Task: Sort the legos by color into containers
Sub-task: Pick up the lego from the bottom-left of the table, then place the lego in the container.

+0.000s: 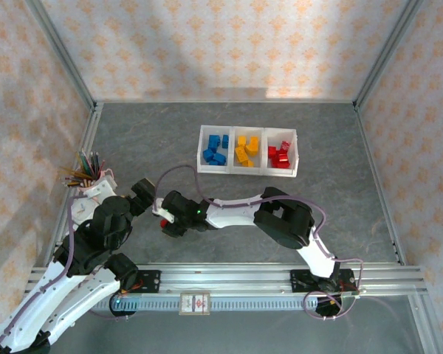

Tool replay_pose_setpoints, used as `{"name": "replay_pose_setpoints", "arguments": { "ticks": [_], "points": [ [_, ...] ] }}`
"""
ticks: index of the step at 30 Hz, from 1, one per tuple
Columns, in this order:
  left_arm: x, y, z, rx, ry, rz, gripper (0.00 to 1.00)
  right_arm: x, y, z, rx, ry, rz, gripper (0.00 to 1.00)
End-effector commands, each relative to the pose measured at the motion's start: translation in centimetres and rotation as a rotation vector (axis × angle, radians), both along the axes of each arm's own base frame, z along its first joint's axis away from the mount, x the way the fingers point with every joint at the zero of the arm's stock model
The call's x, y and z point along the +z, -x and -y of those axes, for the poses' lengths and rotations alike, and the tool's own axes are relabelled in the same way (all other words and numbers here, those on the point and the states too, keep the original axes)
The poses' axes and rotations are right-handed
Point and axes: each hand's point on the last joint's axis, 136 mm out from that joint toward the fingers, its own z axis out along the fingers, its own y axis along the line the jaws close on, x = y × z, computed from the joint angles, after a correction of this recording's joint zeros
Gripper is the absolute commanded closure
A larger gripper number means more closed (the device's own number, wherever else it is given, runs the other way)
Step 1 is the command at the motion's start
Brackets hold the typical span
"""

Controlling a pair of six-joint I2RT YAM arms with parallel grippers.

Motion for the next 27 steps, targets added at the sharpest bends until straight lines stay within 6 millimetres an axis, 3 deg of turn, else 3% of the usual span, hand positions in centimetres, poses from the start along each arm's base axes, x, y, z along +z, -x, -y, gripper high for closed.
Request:
{"name": "replay_pose_setpoints", "arguments": {
  "ticks": [1,9,18,24,27],
  "points": [
    [1.0,0.4,-0.9,0.032,0.002,0.021,0.01,0.4,0.7,0.5,-0.01,0.009,-0.037,0.57],
    [1.3,0.3,-0.7,0.022,0.009,0.027,0.01,3.0,-0.3,1.9,-0.11,-0.061,-0.061,0.72],
    [1.7,-0.3,0.2,-0.012,0.007,0.037,0.01,6.8,-2.7,6.2,-0.285,-0.158,-0.109,0.84],
    [2.1,-1.7,2.2,-0.082,0.001,0.048,0.01,10.5,-6.4,11.7,-0.512,-0.205,-0.09,0.86],
    [2.1,-2.8,3.9,-0.146,0.001,0.055,0.01,12.3,-9.4,16.4,-0.692,-0.243,-0.089,0.87]
  ]
}}
